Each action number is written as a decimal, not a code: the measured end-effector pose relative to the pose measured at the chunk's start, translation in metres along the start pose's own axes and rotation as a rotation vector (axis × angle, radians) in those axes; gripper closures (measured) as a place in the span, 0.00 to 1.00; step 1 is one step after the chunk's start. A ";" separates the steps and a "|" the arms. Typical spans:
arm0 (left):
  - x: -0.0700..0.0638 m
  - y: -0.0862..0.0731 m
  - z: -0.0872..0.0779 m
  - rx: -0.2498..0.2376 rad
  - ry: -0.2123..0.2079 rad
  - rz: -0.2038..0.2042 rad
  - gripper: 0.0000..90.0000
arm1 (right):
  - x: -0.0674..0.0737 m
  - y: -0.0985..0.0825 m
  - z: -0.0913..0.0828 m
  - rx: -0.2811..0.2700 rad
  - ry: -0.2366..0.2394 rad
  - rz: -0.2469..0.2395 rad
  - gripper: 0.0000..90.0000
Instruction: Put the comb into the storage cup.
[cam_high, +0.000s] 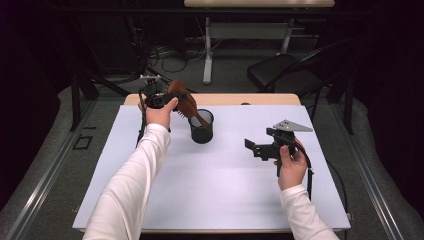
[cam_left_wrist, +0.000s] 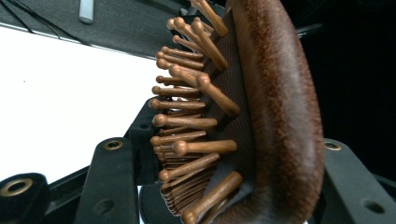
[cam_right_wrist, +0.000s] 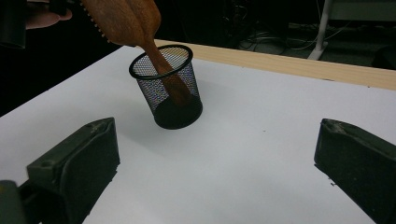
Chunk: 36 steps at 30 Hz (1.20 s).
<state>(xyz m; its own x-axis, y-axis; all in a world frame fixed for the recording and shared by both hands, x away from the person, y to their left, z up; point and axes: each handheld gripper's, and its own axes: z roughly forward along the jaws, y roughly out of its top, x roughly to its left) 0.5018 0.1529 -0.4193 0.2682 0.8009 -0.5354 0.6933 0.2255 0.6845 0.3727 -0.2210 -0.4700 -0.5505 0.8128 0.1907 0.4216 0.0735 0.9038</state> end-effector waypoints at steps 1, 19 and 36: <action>0.000 0.000 0.001 -0.001 0.003 0.001 0.53 | 0.000 0.000 0.000 0.001 0.000 0.000 0.00; 0.004 -0.009 0.009 0.004 0.007 0.015 0.53 | 0.001 -0.001 0.002 0.007 0.002 -0.006 0.00; 0.011 -0.015 0.012 -0.015 -0.015 0.033 0.53 | 0.001 -0.002 0.004 0.013 0.007 -0.006 0.00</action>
<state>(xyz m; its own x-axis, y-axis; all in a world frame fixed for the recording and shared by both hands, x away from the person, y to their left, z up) 0.5024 0.1513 -0.4419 0.3006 0.7999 -0.5193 0.6738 0.2073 0.7093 0.3735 -0.2180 -0.4732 -0.5583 0.8080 0.1883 0.4279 0.0860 0.8997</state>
